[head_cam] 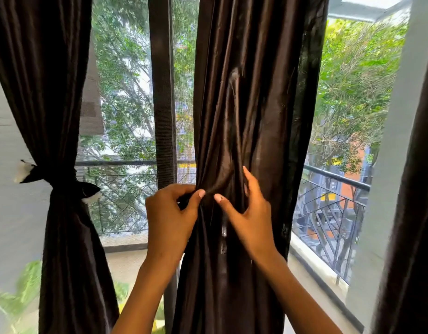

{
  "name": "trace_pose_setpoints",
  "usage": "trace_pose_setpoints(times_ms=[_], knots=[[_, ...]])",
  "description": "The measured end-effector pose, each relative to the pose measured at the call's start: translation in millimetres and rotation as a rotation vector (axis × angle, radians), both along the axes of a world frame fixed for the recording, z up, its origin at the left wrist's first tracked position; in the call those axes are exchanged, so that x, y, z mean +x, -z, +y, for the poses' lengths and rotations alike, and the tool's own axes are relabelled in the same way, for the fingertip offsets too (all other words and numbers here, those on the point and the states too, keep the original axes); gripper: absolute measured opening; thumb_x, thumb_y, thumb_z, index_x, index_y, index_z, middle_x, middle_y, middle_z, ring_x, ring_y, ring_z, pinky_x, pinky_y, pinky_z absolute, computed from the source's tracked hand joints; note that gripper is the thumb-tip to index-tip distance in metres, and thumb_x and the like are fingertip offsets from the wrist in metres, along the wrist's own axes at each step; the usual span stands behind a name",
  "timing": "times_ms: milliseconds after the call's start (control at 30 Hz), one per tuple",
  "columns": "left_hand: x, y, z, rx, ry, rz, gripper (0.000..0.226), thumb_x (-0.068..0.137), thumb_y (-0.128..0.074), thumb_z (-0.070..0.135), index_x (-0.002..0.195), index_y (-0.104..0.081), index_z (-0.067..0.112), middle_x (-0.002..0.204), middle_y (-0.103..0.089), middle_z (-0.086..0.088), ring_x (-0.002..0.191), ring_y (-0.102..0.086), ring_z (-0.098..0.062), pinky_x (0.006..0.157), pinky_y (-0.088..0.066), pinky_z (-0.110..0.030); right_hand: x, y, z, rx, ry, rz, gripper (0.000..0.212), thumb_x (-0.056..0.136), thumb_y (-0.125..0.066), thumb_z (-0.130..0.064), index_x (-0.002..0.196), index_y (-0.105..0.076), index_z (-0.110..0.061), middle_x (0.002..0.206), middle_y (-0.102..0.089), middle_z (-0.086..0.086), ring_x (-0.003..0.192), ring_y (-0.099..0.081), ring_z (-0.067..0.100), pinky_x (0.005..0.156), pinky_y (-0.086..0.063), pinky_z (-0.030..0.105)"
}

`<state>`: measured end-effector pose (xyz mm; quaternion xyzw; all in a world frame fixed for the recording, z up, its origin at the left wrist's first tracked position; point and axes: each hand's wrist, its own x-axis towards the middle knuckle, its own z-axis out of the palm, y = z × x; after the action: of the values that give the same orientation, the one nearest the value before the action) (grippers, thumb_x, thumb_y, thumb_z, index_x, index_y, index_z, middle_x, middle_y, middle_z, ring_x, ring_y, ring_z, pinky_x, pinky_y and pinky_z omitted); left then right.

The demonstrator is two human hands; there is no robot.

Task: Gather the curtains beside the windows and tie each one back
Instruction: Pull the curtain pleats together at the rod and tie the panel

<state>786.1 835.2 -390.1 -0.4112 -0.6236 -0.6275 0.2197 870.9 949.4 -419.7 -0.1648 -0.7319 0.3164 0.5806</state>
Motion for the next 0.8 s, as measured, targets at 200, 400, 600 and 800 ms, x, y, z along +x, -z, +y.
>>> trace_pose_setpoints(times_ms=[200,400,600,800], knots=[[-2.7,4.7,1.6,0.012,-0.094,0.094,0.007,0.077,-0.075,0.009,0.084,-0.076,0.008,0.075,-0.070,0.001,0.066,-0.061,-0.005,0.067,-0.044,-0.014,-5.9,11.5,-19.2,0.282,0.261,0.085,0.051,0.085,-0.061,0.004,0.133,-0.054,-0.014,0.114,-0.070,0.005,0.095,-0.068,0.009,0.081,-0.048,0.015],[-2.3,7.4,-3.2,0.008,-0.130,0.149,0.006,0.078,-0.075,0.010,0.083,-0.075,0.010,0.075,-0.069,0.003,0.066,-0.060,-0.005,0.068,-0.040,-0.006,-4.4,18.6,-35.4,0.415,0.318,0.083,0.048,0.086,-0.061,0.003,0.132,-0.057,-0.011,0.150,-0.037,0.009,0.136,-0.039,0.016,0.102,-0.045,0.030],[-10.7,4.6,-9.2,0.029,-0.065,0.099,0.011,0.076,-0.071,0.021,0.083,-0.075,0.013,0.072,-0.065,0.011,0.073,-0.061,0.000,0.066,-0.048,-0.016,-6.6,7.4,-37.7,0.455,0.062,0.057,0.046,0.090,-0.055,0.001,0.135,-0.050,-0.003,0.148,-0.040,0.007,0.139,-0.036,0.016,0.113,-0.032,0.032],[-14.7,0.6,-16.3,-0.010,0.048,0.001,0.011,0.077,-0.076,0.012,0.087,-0.076,0.011,0.075,-0.063,0.021,0.073,-0.059,0.018,0.071,-0.049,-0.011,-18.1,-5.2,-15.9,0.048,0.232,-0.081,0.097,0.082,-0.048,-0.069,0.152,-0.001,-0.022,0.160,0.006,0.002,0.145,0.010,0.009,0.120,-0.004,0.039]])
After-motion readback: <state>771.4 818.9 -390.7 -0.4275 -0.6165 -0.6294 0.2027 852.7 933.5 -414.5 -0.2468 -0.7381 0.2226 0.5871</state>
